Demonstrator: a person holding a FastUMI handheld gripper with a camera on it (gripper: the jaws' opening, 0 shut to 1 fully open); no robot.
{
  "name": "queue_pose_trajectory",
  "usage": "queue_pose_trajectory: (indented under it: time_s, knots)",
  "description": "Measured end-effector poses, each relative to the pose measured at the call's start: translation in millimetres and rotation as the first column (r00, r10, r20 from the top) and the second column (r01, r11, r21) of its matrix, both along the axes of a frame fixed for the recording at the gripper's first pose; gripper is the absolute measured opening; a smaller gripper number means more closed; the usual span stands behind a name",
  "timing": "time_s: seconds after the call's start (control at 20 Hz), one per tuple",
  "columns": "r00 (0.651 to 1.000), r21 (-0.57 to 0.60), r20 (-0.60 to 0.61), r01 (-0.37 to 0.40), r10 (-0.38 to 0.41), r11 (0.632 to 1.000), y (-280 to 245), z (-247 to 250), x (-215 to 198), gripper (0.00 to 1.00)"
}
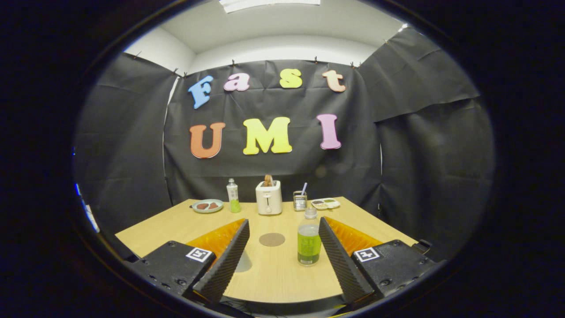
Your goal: Take the bottle from table, then pour the juice into the cup, finally place the bottle on the coaster
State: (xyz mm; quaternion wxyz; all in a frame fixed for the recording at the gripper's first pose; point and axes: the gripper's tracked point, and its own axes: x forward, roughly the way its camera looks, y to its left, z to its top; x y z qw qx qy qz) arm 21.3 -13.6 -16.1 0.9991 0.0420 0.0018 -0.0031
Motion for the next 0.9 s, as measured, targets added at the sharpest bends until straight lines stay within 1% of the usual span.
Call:
queue_pose_trajectory:
  time_s: [0.2, 0.4, 0.7, 0.9]
  knots:
    - [1.000, -0.011, -0.006, 0.007, -0.007, 1.000, -3, -15, 12, 1.00]
    - [0.999, -0.021, -0.040, 0.019, -0.020, 1.000, -10, -39, 35, 1.00]
    - [0.995, -0.019, -0.082, 0.050, -0.051, 0.999, -31, -67, 80, 1.00]
    - [0.996, -0.020, -0.082, 0.043, -0.045, 0.999, -40, -77, 114, 1.00]
